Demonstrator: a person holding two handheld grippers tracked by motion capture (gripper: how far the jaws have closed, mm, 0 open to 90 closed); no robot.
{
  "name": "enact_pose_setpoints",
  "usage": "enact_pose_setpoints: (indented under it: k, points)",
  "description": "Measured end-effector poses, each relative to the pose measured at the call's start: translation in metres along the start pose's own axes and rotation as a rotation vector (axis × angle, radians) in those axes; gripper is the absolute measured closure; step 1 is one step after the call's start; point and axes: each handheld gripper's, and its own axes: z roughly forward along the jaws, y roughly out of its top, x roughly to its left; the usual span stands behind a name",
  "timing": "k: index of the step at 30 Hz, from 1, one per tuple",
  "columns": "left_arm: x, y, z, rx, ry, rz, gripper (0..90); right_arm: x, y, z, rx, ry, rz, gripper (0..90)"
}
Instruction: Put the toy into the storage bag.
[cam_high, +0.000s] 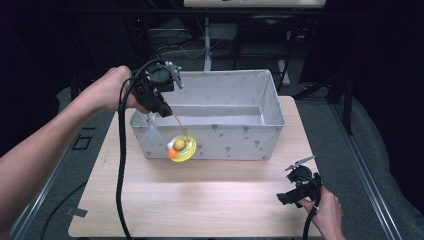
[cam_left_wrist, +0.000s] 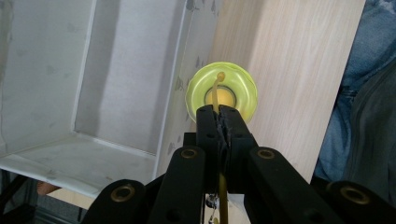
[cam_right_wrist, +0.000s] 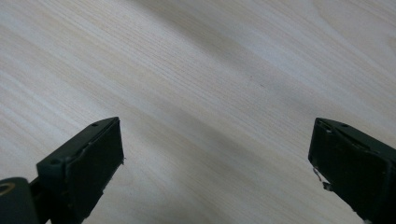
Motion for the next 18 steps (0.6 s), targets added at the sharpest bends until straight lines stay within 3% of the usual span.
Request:
enact_pose_setpoints:
  k: [18]
  points:
    - [0.001,0.007,-0.051,-0.047,0.076,-0.009,88.0,-0.001,-0.001,-0.002,-0.014,0.002,0.006,3.0]
